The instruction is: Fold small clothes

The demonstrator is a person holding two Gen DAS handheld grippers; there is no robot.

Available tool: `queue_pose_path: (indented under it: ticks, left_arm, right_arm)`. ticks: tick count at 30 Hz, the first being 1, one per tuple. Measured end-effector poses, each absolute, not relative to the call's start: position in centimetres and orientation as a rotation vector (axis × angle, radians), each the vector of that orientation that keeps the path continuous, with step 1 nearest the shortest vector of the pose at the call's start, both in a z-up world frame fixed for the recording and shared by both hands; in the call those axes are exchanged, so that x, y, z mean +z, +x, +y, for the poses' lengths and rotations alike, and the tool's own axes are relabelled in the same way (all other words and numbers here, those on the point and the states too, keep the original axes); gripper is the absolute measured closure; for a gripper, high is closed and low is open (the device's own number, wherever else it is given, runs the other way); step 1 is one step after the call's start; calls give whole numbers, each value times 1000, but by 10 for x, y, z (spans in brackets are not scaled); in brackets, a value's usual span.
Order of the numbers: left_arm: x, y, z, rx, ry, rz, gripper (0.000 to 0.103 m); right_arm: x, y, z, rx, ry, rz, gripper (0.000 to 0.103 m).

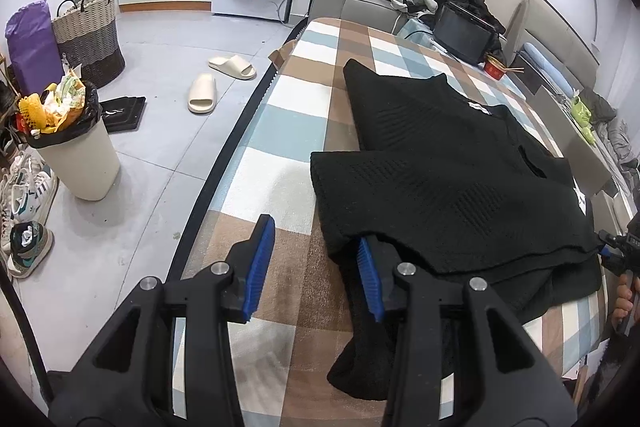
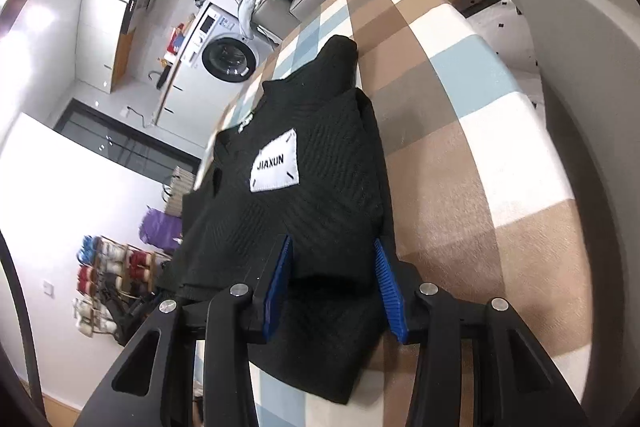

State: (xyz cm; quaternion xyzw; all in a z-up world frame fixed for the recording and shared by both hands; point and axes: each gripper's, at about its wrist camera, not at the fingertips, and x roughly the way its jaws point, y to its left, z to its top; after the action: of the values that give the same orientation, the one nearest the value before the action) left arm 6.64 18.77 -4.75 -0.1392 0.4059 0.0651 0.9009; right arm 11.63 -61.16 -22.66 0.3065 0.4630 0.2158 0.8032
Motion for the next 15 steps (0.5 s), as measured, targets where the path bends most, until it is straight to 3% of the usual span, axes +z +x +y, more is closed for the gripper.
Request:
queue_pose_path:
  ticks: [1, 3, 8, 12, 15]
  left_arm:
    - [-48, 66, 188, 136, -288, 841, 66]
    - [-47, 67, 188, 140, -291, 843, 66]
    - [-41, 60, 194, 109, -352, 832, 54]
    - [-36, 55, 195, 22, -416, 806, 41]
    - [-36, 57, 191, -35, -447, 817, 40]
  right_arm:
    - [-226, 118, -610, 455, 648, 984, 81]
    - [-223, 119, -608, 457, 647, 974, 95]
    - [-184, 101, -614, 488, 636, 791, 97]
    - [-176, 98, -609, 489, 611, 790, 97]
    - [-179, 98, -606, 488, 612, 802, 97]
